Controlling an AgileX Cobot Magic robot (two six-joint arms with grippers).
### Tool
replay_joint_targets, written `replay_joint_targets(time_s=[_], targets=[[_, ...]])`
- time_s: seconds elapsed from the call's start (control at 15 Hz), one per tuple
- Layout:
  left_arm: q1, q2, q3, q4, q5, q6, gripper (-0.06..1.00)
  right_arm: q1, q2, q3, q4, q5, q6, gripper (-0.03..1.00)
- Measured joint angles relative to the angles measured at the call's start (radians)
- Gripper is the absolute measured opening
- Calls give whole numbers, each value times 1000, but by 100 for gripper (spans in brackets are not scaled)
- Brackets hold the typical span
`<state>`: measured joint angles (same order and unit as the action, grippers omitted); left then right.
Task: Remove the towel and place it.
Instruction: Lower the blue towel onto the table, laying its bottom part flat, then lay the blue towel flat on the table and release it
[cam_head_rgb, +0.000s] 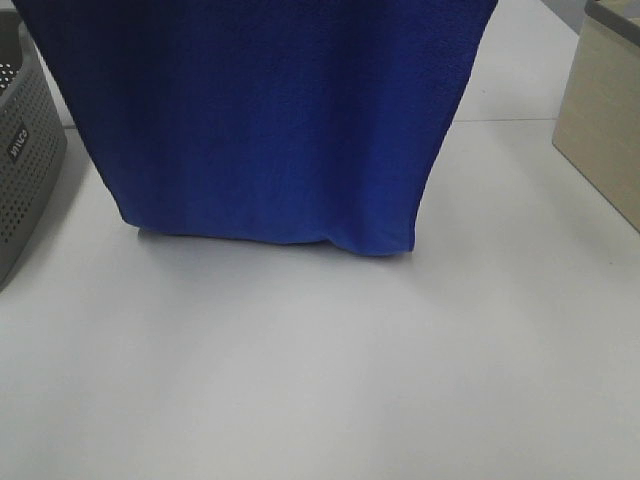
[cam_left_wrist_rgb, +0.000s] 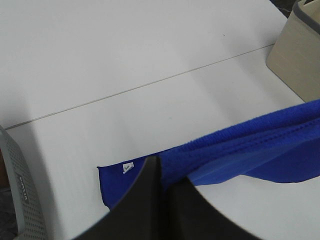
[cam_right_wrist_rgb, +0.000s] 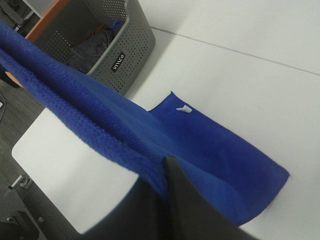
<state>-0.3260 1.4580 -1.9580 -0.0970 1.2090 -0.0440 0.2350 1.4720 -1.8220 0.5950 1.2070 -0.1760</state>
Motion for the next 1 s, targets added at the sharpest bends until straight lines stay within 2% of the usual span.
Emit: replay_joint_targets(time_s=[0.2,0.67,0.73,1.0], targets=[[0,-41,81,-35,0,0,0,0,-57,64,-1,0,0,2],[0,-188,393,-159,-2,0,0,-1,-217,379,-1,-2,0,2],[0,-259,498,-200,-4,0,0,-1,-269,464,7,-2,0,2],[0,-420,729,-293,-8,0,0,-1,-373,661,42,-3,1,2]])
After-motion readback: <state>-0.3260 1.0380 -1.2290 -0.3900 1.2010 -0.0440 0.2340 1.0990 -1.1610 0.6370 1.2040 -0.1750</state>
